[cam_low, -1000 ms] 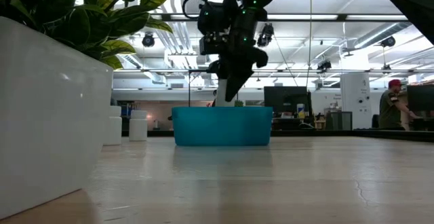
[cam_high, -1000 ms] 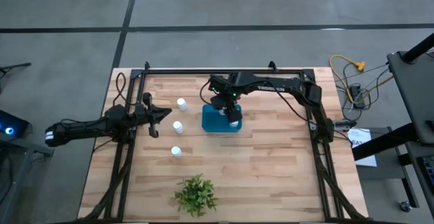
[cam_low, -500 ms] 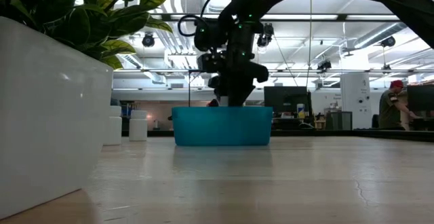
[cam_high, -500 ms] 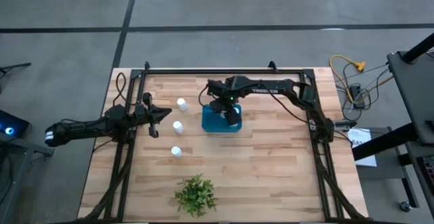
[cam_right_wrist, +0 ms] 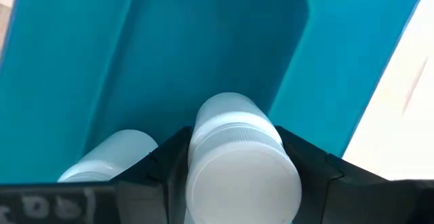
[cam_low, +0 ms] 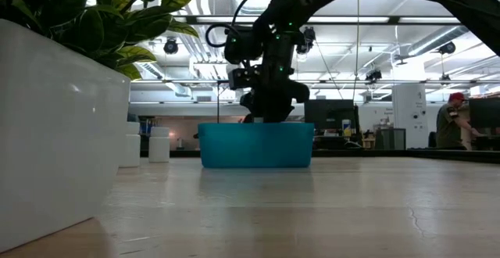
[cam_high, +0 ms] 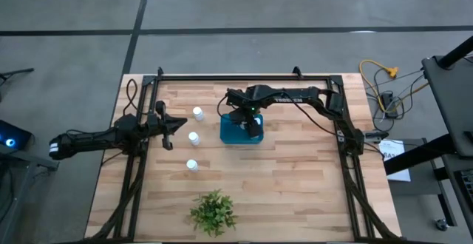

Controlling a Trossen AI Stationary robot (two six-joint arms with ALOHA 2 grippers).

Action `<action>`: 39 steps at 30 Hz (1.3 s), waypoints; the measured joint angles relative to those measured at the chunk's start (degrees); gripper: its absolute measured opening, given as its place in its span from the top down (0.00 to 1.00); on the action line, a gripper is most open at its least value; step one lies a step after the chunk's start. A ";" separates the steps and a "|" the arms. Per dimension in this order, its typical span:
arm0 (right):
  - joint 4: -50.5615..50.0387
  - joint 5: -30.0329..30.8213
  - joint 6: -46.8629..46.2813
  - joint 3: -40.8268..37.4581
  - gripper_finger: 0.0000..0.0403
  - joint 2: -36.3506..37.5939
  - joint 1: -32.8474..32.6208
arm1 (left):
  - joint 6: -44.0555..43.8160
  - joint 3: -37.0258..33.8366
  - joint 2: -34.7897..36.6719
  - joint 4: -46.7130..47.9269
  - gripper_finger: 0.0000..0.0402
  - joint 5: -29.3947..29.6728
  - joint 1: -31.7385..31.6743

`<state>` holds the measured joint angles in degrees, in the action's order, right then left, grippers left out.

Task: Pick and place pill bottles into a basket
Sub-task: Put the white medicine bottle into the blue bin

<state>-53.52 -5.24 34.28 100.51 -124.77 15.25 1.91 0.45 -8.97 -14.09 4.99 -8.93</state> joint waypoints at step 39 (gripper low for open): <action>0.25 1.36 -1.11 -0.04 0.50 -0.02 0.02 | 0.00 0.02 0.00 0.00 1.00 0.02 0.00</action>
<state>-53.27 -3.88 33.18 100.47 -124.79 15.27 1.91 0.47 -8.97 -14.09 5.02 -8.93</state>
